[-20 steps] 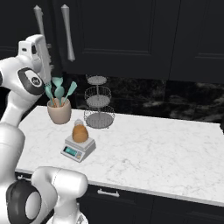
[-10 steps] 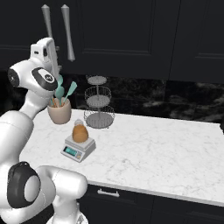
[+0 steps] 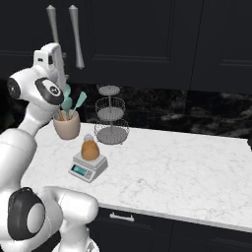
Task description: Pick the honey bottle and place it on the digital scale for weighing, and close the cabinet.
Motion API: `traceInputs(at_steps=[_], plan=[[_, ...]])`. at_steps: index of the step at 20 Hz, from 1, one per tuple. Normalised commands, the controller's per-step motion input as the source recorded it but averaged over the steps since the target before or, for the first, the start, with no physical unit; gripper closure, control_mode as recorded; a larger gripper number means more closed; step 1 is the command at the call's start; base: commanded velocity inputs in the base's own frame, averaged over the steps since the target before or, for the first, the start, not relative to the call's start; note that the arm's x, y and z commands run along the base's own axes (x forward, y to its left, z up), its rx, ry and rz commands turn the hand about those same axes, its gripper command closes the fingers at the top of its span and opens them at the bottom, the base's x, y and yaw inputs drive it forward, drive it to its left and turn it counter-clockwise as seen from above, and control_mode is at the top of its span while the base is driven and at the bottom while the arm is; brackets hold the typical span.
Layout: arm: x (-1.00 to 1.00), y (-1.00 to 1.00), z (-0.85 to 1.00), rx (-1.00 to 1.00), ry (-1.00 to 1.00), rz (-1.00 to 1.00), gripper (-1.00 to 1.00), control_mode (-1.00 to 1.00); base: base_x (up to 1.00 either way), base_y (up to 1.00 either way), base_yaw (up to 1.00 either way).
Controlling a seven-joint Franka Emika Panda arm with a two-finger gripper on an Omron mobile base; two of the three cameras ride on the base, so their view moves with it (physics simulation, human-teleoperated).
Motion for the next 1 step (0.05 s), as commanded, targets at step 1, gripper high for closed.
traceInputs(at_steps=[1], plan=[[-0.57, -0.24, 0.18, 0.06, 0.07, 0.00, -1.00, -1.00, 0.00, 0.00, 0.00]])
